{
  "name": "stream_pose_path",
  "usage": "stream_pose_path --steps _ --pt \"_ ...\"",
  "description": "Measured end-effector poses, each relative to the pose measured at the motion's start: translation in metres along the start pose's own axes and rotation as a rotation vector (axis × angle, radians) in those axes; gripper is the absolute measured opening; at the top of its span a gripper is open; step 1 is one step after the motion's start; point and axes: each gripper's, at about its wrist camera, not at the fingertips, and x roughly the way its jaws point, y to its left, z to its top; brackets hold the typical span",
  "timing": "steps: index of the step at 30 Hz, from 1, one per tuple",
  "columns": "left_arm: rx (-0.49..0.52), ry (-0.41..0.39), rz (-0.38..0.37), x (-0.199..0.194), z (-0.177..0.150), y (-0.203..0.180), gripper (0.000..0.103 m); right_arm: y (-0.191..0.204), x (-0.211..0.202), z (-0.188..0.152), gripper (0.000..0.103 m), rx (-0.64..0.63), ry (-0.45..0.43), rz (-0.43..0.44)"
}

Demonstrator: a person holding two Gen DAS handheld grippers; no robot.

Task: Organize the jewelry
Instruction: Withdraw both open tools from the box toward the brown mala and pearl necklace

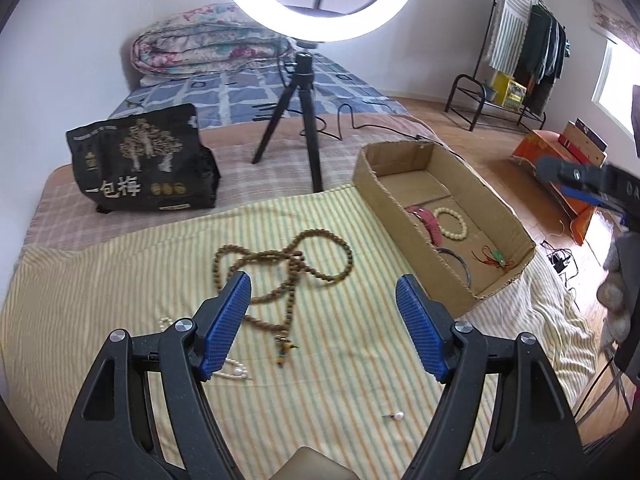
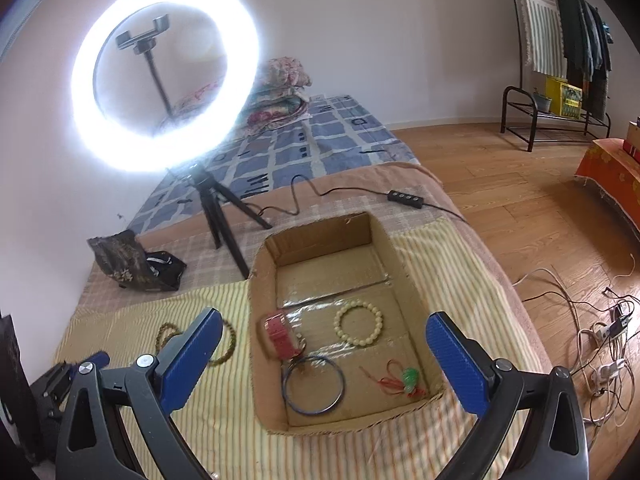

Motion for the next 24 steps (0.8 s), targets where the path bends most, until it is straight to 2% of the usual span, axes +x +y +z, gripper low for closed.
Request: stream_pose_path --steps 8,13,16,24 --pt "-0.033 -0.012 0.056 -0.014 -0.007 0.041 0.077 0.052 -0.015 -0.034 0.102 -0.181 0.038 0.054" --pt "-0.044 -0.018 0.09 -0.022 -0.013 0.065 0.077 0.07 -0.019 -0.058 0.095 -0.219 0.074 0.107" --pt "-0.059 -0.014 0.102 -0.024 -0.019 0.08 0.077 0.08 -0.016 -0.072 0.086 -0.252 0.11 0.129" --pt "-0.102 0.041 0.096 -0.013 -0.035 0.109 0.077 0.091 -0.006 -0.103 0.085 -0.272 0.185 0.159"
